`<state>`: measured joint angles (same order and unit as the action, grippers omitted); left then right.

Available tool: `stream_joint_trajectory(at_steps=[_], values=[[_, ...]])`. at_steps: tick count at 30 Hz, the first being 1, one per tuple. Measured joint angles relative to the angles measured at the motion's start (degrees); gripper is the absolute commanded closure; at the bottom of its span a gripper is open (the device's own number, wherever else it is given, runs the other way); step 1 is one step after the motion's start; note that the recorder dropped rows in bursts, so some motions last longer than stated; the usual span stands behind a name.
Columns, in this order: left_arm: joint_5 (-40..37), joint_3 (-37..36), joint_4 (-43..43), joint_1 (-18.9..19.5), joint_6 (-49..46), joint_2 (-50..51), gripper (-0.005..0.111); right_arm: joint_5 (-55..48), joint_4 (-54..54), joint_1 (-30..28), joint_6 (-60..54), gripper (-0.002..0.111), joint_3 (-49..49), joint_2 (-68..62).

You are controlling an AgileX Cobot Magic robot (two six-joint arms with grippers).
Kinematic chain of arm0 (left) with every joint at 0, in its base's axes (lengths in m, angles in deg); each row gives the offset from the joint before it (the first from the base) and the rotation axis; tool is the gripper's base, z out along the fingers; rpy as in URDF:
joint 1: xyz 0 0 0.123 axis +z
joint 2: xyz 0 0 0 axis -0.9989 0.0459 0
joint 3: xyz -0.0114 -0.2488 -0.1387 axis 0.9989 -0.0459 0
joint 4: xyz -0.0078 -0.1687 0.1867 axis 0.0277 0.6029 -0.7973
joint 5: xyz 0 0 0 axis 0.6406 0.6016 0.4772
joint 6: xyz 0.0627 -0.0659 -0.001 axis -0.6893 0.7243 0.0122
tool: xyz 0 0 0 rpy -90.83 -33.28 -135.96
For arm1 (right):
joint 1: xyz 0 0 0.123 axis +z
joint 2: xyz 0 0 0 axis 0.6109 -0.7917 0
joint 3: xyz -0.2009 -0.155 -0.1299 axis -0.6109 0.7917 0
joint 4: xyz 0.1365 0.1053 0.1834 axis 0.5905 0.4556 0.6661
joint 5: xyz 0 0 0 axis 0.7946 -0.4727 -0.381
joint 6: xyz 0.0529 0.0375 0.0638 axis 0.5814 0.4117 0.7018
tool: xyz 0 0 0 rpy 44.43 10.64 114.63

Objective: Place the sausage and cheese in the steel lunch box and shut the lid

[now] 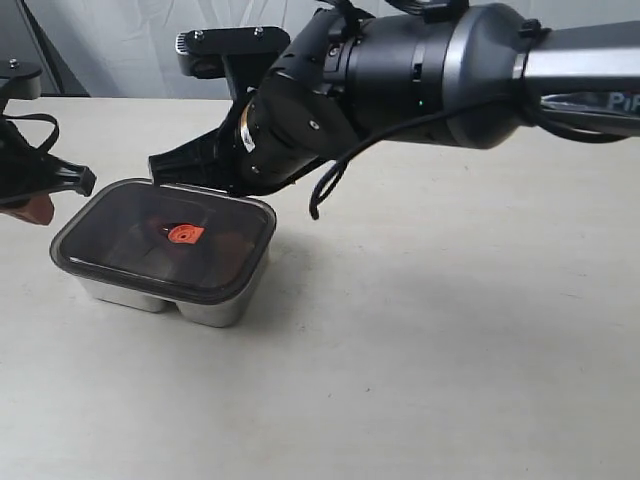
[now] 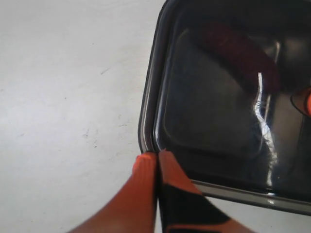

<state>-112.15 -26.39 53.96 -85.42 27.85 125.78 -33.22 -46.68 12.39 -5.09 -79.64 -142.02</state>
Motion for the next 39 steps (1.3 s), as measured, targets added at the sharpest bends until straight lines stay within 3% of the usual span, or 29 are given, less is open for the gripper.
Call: stream_joint_trajectory(at_steps=[21,39], values=[[3.54,0.00,11.65,0.00,-7.92,6.06,0.106,-0.55,10.78,-3.62,-6.20,0.109,-0.94,-6.59],[6.35,0.50,12.93,0.00,-8.68,10.87,0.106,-0.64,17.82,-3.62,-11.86,0.109,-1.30,-9.97]])
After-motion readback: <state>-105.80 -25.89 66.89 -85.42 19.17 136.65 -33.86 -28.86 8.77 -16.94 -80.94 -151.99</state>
